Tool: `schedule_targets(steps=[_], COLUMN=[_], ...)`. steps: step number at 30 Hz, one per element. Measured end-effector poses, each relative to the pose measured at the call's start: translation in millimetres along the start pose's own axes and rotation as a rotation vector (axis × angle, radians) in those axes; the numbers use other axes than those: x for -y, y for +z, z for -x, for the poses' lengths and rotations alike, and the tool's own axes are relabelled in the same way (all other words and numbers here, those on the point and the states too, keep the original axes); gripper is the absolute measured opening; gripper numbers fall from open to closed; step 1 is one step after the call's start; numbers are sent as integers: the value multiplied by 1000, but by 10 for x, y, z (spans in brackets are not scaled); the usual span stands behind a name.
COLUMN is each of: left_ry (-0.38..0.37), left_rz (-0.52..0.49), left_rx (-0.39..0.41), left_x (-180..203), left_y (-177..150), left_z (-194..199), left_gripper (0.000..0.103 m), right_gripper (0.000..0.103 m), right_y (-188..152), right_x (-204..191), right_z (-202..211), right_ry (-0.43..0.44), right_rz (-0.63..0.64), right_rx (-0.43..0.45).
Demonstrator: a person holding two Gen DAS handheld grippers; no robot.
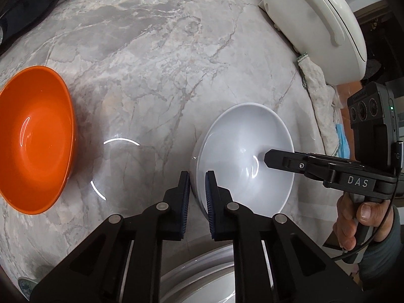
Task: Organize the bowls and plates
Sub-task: 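Lift the white bowl with the left tool and carry it over the blue-and-white bowl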
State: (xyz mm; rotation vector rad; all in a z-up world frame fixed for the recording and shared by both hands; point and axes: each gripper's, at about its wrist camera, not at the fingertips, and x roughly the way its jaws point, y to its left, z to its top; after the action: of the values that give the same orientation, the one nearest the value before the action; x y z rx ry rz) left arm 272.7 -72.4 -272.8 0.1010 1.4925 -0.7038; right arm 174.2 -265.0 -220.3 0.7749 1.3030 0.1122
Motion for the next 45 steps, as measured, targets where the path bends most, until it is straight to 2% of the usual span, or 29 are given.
schedule_targets(steps=[10,18,33,45], left_ry=[7,17,71,130], left_rz=[34,81,222,386], left_rx=[58,122,221,261], left_x=[-75,-270,-820,-1449], left_y=[-157,-469,-1453,-2303], left_z=[440,909,1679,2059], left_gripper=[11,11,11,11], right_gripper=[16,15,15,15], right_y=[-19,-152,-552,-942], right_x=[-281,-664,-1493,-2258], right_z=[89,75,-238,-805], right_ry=[9,23,71,82], right_rz=[40,106,251,396], right_rx=[7,-1,-94,-217])
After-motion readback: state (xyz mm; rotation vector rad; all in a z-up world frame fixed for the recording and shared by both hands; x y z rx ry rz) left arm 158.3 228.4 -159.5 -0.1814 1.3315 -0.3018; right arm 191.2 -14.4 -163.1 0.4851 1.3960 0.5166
